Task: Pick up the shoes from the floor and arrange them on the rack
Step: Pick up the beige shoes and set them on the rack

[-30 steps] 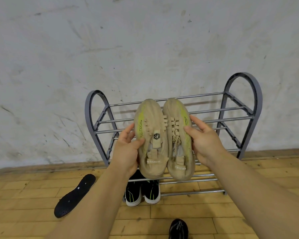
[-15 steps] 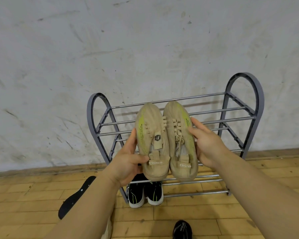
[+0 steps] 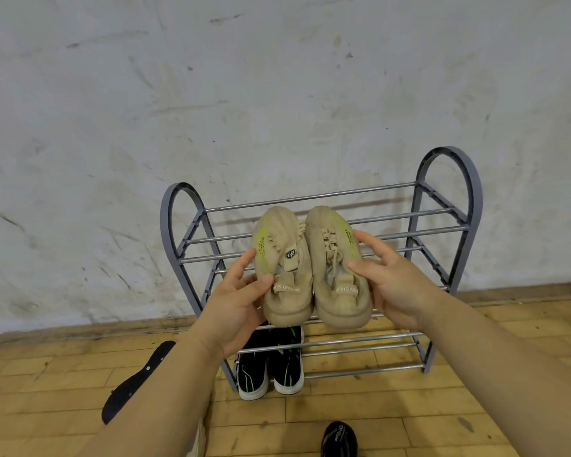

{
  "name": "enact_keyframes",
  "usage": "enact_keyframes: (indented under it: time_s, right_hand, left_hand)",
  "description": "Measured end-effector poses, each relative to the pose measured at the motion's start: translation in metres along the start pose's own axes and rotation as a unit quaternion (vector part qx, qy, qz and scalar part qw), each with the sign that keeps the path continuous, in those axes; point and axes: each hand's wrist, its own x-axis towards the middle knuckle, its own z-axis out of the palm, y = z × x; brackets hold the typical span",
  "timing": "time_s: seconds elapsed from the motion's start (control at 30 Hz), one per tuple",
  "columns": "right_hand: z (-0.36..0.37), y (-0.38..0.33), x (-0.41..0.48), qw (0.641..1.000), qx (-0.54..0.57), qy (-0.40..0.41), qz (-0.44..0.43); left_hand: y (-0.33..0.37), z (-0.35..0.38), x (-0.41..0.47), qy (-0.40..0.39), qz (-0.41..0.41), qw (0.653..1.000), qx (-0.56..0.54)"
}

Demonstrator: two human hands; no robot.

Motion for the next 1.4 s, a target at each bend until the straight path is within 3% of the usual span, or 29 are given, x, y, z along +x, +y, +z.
enact_keyframes:
  time_s: [0.13, 0.27, 0.47, 0.8, 0.93, 1.1, 1.4]
  right_hand:
    - [-0.001, -0.002, -0.008, 0.999, 0.027, 0.042, 0.006]
    - [-0.008, -0.005, -0.02, 0.999, 0.027, -0.005, 0.04]
    - [-0.03, -0.016, -0.047, 0.993, -0.071, -0.069, 0.06]
    - [-0.067, -0.015, -0.105, 0.968, -0.109, -0.122, 0.192]
    - [-0.064, -0.001, -0.109, 0.951, -0.158, -0.106, 0.244]
    - [-0.059, 0.017, -0.101, 0.936, -0.196, -0.089, 0.278]
    - [-0.018, 0.102, -0.075, 0.939, -0.218, -0.031, 0.266]
  left_hand:
    - [-0.002, -0.001, -0.007, -0.043, -0.029, 0.998, 0.022]
    - [-0.001, 0.002, -0.014, -0.045, -0.033, 0.998, 0.03]
    - [0.007, -0.006, -0.033, -0.08, -0.054, 0.993, 0.071]
    - [0.006, -0.069, -0.074, -0.183, -0.225, 0.949, 0.12]
    - [0.004, -0.066, -0.089, -0.139, -0.264, 0.942, 0.157]
    - [0.005, -0.083, -0.086, -0.17, -0.301, 0.913, 0.218]
    - [-0.026, -0.111, -0.054, -0.144, -0.323, 0.909, 0.222]
